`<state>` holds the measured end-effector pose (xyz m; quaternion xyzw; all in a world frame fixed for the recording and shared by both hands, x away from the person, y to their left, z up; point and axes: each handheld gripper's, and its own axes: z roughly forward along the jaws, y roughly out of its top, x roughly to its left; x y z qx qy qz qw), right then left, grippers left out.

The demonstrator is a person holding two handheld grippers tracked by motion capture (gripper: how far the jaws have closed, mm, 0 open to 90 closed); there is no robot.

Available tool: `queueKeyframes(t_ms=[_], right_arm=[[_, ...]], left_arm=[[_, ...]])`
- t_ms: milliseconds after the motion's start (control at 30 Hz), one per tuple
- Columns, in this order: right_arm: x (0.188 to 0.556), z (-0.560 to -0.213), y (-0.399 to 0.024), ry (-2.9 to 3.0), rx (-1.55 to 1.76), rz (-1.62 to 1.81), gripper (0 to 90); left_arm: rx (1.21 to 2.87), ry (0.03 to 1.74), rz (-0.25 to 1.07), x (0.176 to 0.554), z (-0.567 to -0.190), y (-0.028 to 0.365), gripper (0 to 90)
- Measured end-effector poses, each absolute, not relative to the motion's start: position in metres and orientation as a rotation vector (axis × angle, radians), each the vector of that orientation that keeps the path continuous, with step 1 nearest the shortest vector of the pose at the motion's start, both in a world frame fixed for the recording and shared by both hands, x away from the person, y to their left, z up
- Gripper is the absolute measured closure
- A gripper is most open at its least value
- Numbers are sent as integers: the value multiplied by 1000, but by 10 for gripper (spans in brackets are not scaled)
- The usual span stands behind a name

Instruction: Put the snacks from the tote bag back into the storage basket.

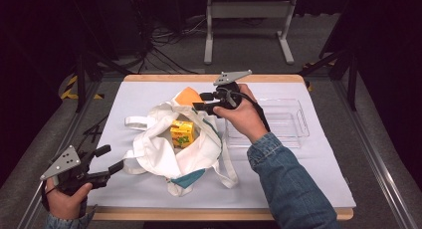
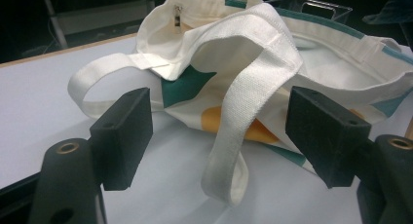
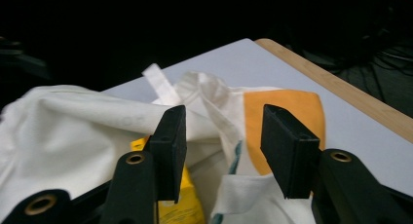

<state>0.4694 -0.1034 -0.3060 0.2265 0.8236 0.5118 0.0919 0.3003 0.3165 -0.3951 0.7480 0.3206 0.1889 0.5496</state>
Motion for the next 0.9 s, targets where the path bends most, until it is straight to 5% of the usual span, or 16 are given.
queueKeyframes(t_ms=[367, 900], right_arm=[[461, -296, -103, 2567, 479, 1711, 413], [475, -322, -69, 2717, 490, 1522, 336]], left_arm=[[1793, 776, 417, 304, -398, 315, 253], [1808, 786, 397, 305, -400, 314, 252]])
